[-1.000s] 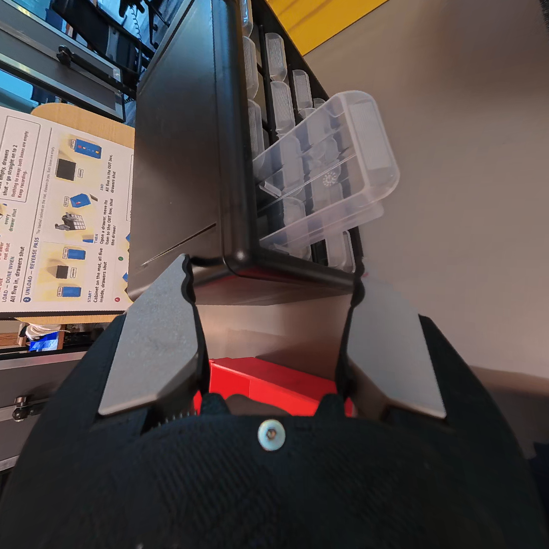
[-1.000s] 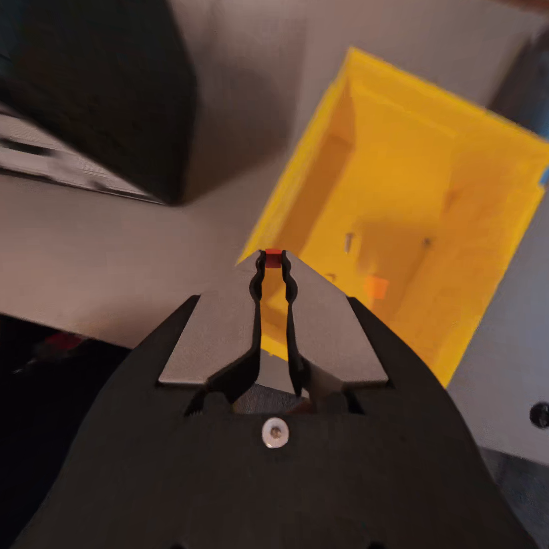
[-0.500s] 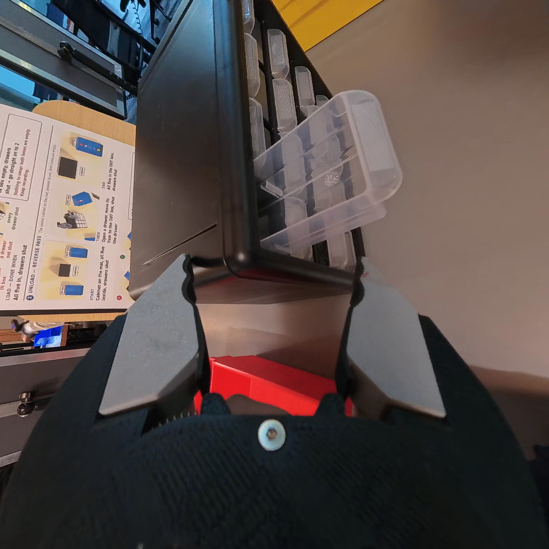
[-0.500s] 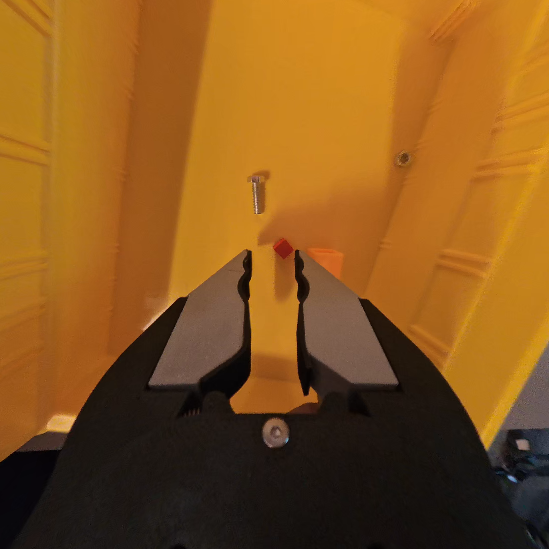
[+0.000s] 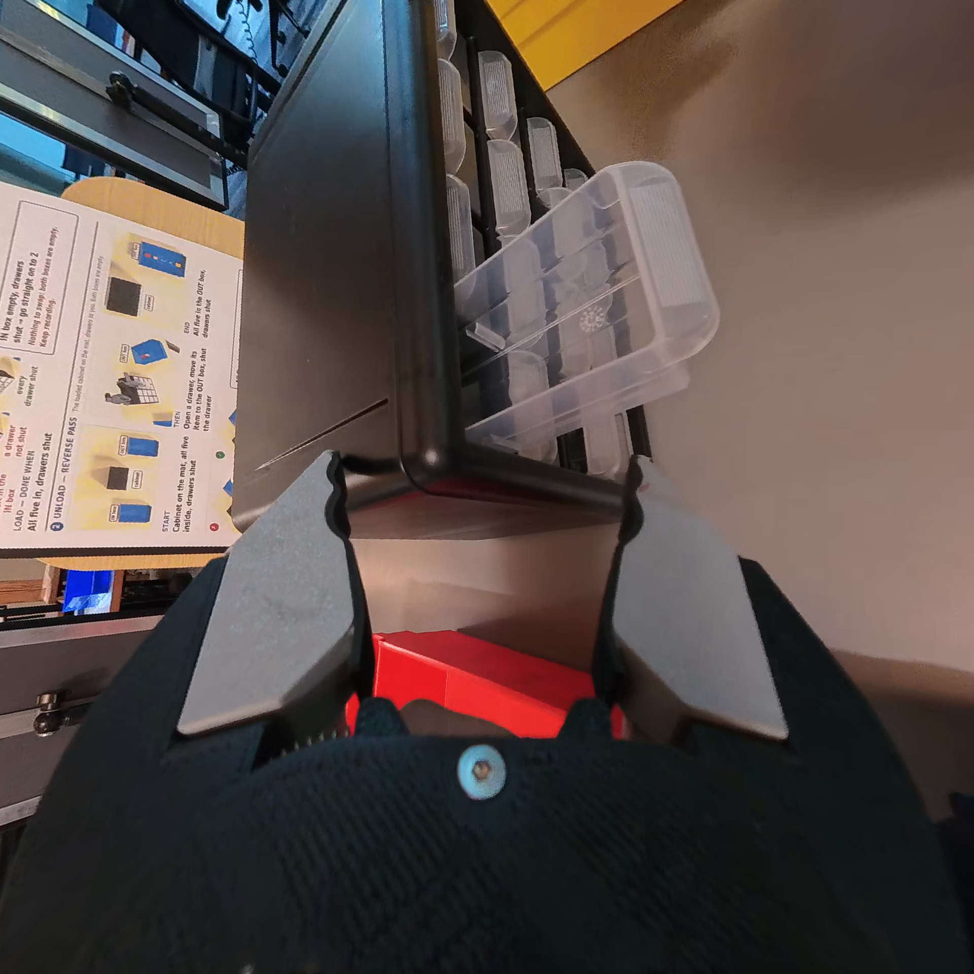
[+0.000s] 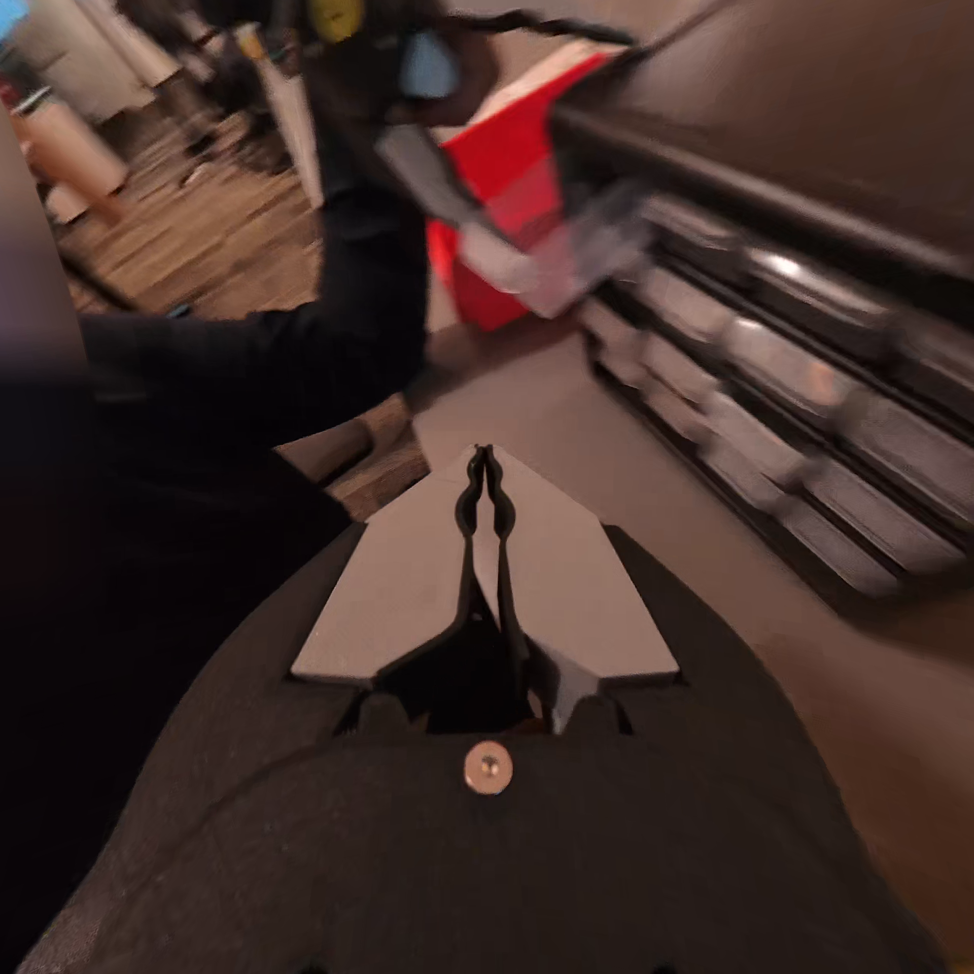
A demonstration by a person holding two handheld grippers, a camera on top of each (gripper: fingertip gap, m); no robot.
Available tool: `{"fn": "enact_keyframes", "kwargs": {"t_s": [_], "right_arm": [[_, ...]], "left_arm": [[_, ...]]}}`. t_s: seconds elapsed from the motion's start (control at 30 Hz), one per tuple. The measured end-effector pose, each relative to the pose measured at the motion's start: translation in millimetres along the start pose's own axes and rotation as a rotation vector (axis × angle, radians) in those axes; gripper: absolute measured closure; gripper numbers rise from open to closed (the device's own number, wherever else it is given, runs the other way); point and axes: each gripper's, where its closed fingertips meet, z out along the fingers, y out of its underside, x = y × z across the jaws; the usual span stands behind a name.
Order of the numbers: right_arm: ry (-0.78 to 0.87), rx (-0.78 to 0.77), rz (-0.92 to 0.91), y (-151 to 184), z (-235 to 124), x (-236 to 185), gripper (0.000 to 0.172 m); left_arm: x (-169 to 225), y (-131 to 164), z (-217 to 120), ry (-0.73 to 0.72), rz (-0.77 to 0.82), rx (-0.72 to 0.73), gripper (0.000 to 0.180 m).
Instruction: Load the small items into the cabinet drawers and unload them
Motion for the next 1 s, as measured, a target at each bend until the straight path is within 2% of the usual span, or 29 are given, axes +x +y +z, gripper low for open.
{"fn": "enact_keyframes", "kwargs": {"t_s": [0.03, 0.1, 0.2, 0.3, 0.37, 0.5, 0.6, 0.63, 0.7, 0.83, 1.0], "right_arm": [[-0.059, -0.015, -0.04, -0.7, 17.6, -16.1, 0.172], [-0.096, -0.021, -0.132, -3.7, 49.3, -33.8, 0.172], [-0.036, 0.006, -0.251, -14.0, 86.4, -34.4, 0.172], [-0.031, 0.004, -0.257, -20.9, 113.6, -31.3, 0.172], [0.041, 0.015, -0.273, -27.7, 126.2, -16.7, 0.172], [0.297, 0.101, -0.277, -51.7, 135.1, 35.5, 0.172], [0.357, 0.157, -0.188, -64.9, 137.4, 64.8, 0.172], [0.317, 0.17, -0.149, -66.5, 139.2, 66.4, 0.172], [0.233, 0.217, -0.076, -69.5, 137.3, 63.7, 0.172], [0.262, 0.292, -0.067, -63.6, 109.4, 62.7, 0.165], [0.354, 0.33, -0.109, -27.7, 39.8, 56.1, 0.151]], "left_arm": [[0.3, 0.0, -0.1, 0.001, 0.0, 0.002, 0.076], [0.9, 0.1, -0.4, 0.005, -0.001, 0.007, 0.076], [1.3, 0.2, -0.5, 0.007, -0.001, 0.008, 0.075], [1.5, 0.2, -0.5, 0.008, 0.002, 0.007, 0.074], [1.6, 0.2, -0.7, 0.009, 0.001, 0.01, 0.074], [-0.1, -0.2, -0.4, 0.002, 0.006, 0.01, 0.077], [-0.2, -0.8, 0.9, 0.003, 0.003, 0.008, 0.077], [-0.2, -0.6, 1.2, 0.002, 0.004, 0.005, 0.076], [0.0, -0.4, 1.3, 0.002, 0.005, 0.002, 0.075], [-0.2, -0.7, 1.0, 0.004, 0.003, 0.007, 0.076], [-0.2, -0.9, 1.1, 0.002, -0.003, 0.006, 0.076]]}}
